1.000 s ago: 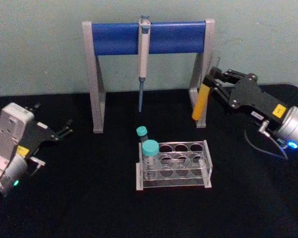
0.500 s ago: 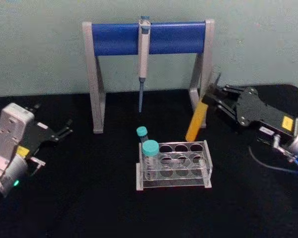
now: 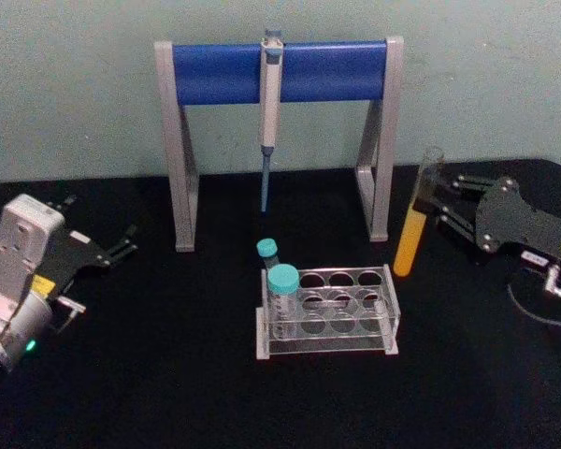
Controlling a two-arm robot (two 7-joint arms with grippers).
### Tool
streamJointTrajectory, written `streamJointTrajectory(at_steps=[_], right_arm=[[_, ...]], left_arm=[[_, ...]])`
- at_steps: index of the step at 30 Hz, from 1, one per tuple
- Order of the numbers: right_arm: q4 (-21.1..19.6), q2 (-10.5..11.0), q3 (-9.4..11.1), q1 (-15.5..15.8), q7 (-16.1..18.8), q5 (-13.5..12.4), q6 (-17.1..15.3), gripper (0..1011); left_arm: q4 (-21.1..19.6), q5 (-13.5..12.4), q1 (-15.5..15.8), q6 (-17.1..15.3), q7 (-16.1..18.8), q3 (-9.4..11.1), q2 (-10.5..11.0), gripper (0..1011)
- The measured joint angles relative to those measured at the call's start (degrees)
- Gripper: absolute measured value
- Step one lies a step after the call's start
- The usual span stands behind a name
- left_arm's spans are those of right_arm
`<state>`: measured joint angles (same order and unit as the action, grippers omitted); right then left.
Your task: Pick up the test tube from the test tube rack, shake it, then place it back into the test tube rack.
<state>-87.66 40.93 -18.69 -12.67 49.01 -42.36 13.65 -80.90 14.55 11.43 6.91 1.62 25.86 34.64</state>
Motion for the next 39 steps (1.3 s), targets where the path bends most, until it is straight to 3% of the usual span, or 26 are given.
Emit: streamJointTrajectory(at_steps=[4,13,18,26,39], right_arm=[[1.1,-1.3,0.0,-1.2,-3.4,3.0,0.4,220],[2.8,-5.5,-0.2,-3.6,-7.5,5.7,0.3,220],[3.1,-7.6,-0.5,-4.5,-7.0,4.8,-0.2,220],[3.0,-8.3,-1.3,-4.4,-3.3,1.4,-0.8,220],[5.2,-9.1,-2.8,-4.5,-2.8,0.7,-0.6,220]], left_arm=[[0.0,0.0,0.0,0.0,0.0,0.0,0.0,1001],[0.0,0.0,0.0,0.0,0.0,0.0,0.0,1001],[0.0,0.0,0.0,0.0,0.0,0.0,0.0,1001],[0.0,0.0,0.0,0.0,0.0,0.0,0.0,1001],[0.0,0.0,0.0,0.0,0.0,0.0,0.0,1001]])
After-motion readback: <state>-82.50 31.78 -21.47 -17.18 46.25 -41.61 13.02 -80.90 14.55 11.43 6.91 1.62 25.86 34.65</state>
